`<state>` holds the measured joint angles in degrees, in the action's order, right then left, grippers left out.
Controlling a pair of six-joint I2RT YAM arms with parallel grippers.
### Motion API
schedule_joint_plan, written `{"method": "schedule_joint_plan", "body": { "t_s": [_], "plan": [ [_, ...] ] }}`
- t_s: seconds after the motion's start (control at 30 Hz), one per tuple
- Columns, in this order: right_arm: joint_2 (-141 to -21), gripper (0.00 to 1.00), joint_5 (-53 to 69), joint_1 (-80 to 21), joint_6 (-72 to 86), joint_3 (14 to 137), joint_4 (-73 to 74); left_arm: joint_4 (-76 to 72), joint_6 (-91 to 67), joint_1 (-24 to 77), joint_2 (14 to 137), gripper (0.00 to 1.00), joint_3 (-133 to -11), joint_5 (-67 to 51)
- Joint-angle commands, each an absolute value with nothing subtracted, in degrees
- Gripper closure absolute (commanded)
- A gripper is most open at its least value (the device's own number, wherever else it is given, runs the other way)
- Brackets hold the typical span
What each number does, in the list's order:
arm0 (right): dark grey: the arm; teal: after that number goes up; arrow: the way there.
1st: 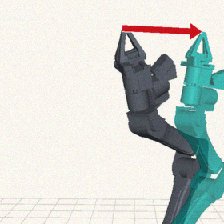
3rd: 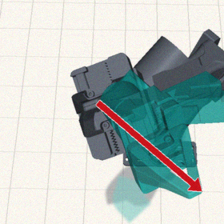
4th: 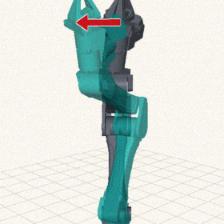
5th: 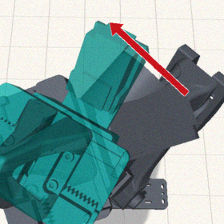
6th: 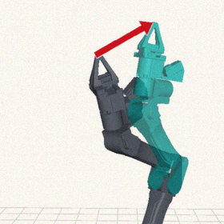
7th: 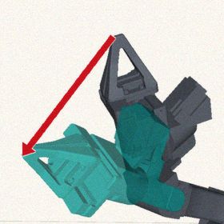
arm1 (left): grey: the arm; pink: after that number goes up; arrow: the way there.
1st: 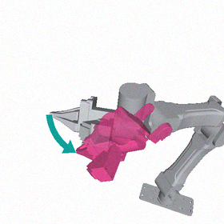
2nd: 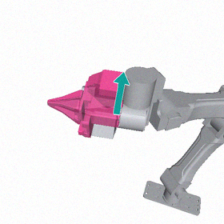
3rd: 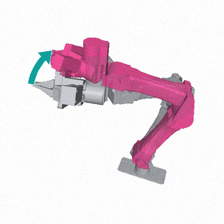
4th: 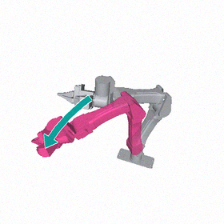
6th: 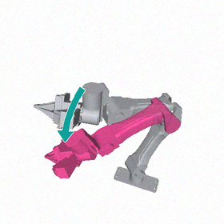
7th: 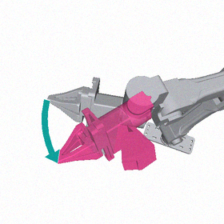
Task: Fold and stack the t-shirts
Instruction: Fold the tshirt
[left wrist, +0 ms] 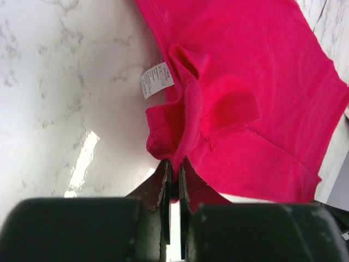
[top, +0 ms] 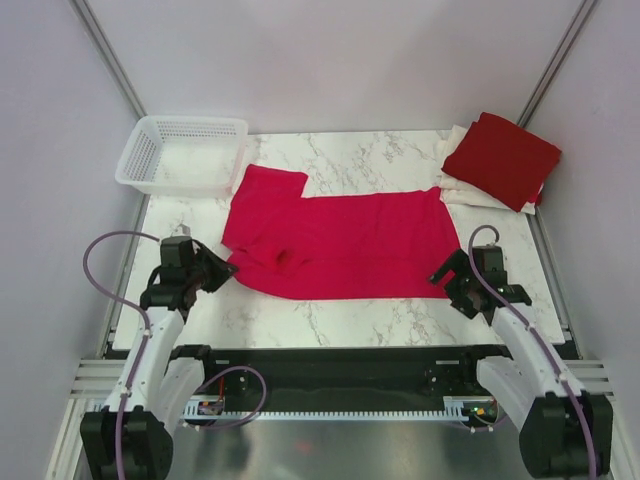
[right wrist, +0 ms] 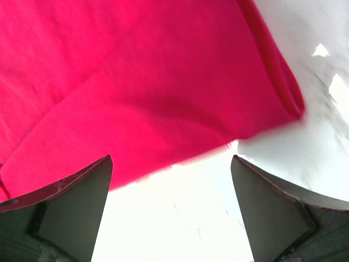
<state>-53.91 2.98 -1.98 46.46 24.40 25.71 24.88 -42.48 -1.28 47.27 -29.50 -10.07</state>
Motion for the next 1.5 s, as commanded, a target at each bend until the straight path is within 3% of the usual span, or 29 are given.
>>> {"method": "schedule_joint_plan", "body": {
  "t_s": [0.0, 0.03, 0.2, 0.23, 0.37, 0.47, 0.63, 0.73, 0.77, 0.83, 0.87, 1.0, 1.33, 1.47],
  "plan": [
    [-43.81, 0.02, 0.35, -1.76, 48.96, 26.88, 42.08, 32.86, -47.01, -1.14, 41.77, 0.82, -29.53, -16.07],
    [-42.03, 0.02, 0.35, -1.67, 48.26, 27.85, 45.49, 33.48, -47.8, -1.23, 40.88, 0.72, -29.97, -17.3],
    [-38.41, 0.02, -1.58, -1.76, 45.8, 34.62, 50.27, 33.49, -47.81, -1.23, 38.85, 0.72, -38.03, -17.31],
    [-38.5, 0.02, -1.41, -1.76, 45.36, 35.93, 50.45, 44.62, -43.29, -1.32, 38.59, 0.01, -39.45, -19.14],
    [-39.46, 0.02, 6.47, -1.84, 43.42, 35.6, 43.44, 46.14, -34.05, -1.14, 39.72, 0.0, -44.38, -16.97],
    [-44.45, 0.04, 9.4, -4.12, 43.16, 36.03, 36.05, 46.05, -29.29, -0.71, 48.4, 0.0, -46.57, -14.42],
    [-57.82, 0.05, 2.55, -18.17, 43.06, 44.63, 30.78, 40.36, -31.54, 10.7, 57.12, 0.0, -47.56, -6.7],
    [-63.79, 0.07, 2.81, -23.63, 43.94, 49.11, 25.15, 31.92, -35.59, 14.23, 61.25, 0.11, -43.52, -7.99],
    [-65.46, 0.09, 2.81, -24.6, 44.03, 50.09, 24.18, 29.73, -37.25, 15.37, 62.3, 0.2, -42.81, -8.35],
    [-70.12, 0.09, 2.55, -27.41, 43.86, 52.98, 22.85, 25.41, -38.23, 17.04, 65.47, 0.25, -41.84, -7.74],
    [-72.57, 0.1, 2.37, -28.03, 43.77, 53.78, 22.76, 24.53, -38.49, 18.7, 66.7, 0.32, -42.01, -7.13],
    [-76.11, 0.1, 2.11, -30.06, 43.77, 53.79, 20.84, 21.89, -37.01, 21.97, 74.42, 0.39, -44.81, -5.1],
    [-78.31, 0.1, 2.29, -30.24, 43.42, 48.96, 18.9, 19.78, -31.65, 22.94, 86.92, 0.41, -53.43, 1.22],
    [-79.36, 0.09, 2.2, -30.24, 42.54, 48.52, 18.99, 20.73, -27.6, 18.4, 95.15, 0.39, -61.15, 2.73]
  ]
}}
